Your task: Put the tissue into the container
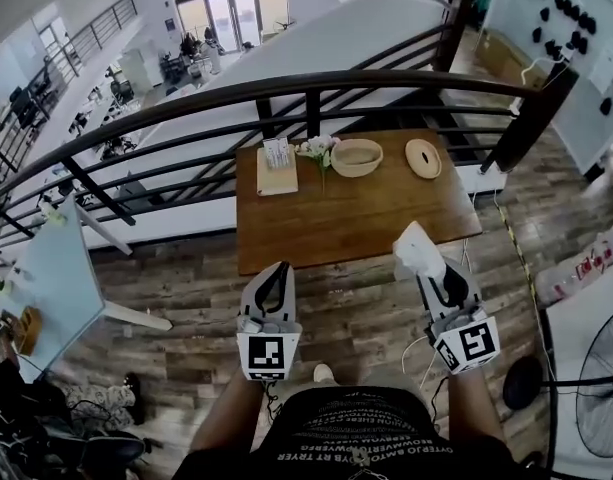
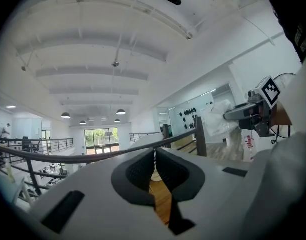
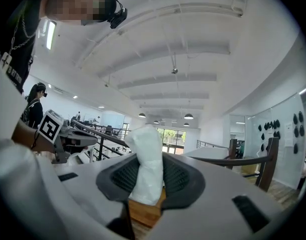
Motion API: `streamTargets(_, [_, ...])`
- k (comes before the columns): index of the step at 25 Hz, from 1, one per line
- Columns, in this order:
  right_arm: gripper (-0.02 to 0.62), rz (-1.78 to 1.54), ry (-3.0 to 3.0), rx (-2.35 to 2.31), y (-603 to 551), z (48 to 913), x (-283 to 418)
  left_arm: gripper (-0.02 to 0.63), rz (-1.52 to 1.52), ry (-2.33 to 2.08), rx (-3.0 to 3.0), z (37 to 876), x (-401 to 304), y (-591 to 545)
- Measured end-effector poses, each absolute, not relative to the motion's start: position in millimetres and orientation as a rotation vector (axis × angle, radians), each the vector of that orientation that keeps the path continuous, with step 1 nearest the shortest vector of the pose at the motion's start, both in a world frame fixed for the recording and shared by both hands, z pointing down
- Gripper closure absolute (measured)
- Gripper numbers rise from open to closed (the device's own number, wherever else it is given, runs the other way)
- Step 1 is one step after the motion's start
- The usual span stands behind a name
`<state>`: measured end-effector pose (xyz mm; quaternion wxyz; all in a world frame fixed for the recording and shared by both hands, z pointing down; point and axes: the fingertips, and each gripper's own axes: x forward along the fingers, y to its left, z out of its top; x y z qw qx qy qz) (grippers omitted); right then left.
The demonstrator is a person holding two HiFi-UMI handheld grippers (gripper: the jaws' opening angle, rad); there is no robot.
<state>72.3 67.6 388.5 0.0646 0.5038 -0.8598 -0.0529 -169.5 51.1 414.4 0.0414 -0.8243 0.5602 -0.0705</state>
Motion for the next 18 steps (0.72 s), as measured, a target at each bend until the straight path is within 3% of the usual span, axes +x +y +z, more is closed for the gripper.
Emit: streamTargets(18, [0.469, -0.137, -2.613, 1.547, 14, 393, 97, 0.572, -0.257, 1.738, -2.521, 427, -160, -1])
